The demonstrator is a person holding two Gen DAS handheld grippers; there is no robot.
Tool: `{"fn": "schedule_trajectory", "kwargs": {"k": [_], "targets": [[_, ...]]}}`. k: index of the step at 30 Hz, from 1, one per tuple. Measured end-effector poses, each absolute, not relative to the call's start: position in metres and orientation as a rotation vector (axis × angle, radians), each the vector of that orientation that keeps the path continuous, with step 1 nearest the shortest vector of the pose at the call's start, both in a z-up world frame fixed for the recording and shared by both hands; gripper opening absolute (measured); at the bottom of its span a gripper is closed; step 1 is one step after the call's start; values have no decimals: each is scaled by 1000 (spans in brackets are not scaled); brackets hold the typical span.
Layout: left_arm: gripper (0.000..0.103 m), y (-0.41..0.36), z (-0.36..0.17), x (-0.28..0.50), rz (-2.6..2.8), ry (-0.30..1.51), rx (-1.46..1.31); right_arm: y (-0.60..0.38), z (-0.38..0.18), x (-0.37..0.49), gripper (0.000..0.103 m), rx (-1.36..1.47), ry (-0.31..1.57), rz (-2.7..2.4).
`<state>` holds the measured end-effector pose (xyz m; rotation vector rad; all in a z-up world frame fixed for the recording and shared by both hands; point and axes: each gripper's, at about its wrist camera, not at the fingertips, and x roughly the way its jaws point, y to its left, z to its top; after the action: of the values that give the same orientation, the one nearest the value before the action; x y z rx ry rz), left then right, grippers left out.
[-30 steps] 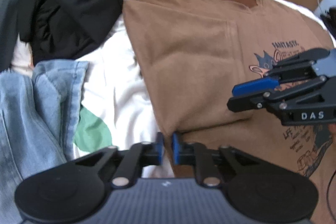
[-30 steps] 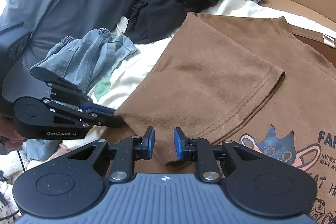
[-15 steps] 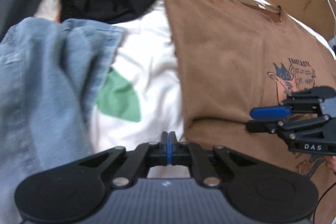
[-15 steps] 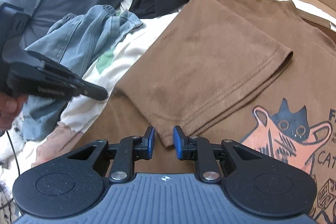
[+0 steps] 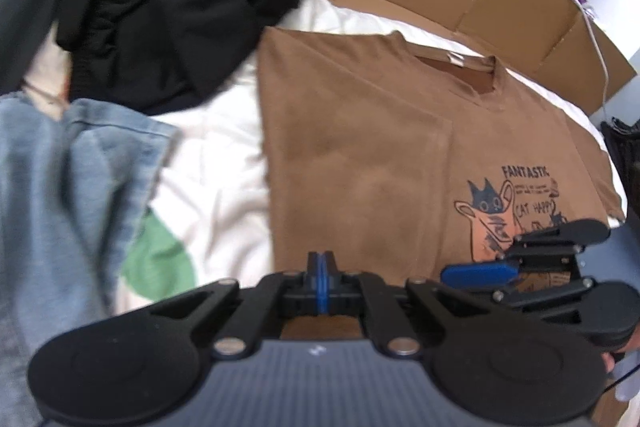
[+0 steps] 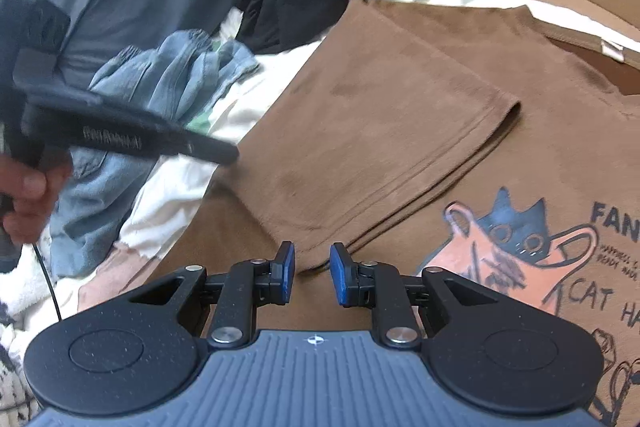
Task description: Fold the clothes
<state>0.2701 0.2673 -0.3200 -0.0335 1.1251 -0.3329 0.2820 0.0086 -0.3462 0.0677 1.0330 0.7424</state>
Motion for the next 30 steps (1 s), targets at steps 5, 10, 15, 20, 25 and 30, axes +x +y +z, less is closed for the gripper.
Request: {"fn": "schedule_trajectory", "kwargs": {"k": [5,10,15,20,25,30], "targets": [[5,264,-341,266,-344,1146,5,-5,-346,304,26,96,974,681],[5,260,-342,258,-347,1134,44,-17,-353,336,26,176,943,607],[6,255,-326,257,-376,1085,25,-13,-361,343,26,193,964,587],[7,240,-326,264,-380,1069,16,-4,-363,331,26,80,958,580],[7,235,-349,255,-330,1102,-56,-10,-355,327,27,74,987,568],[9,238,-347,243,-286,1090,-107,-28,-336,317,48,86,979,581]]}}
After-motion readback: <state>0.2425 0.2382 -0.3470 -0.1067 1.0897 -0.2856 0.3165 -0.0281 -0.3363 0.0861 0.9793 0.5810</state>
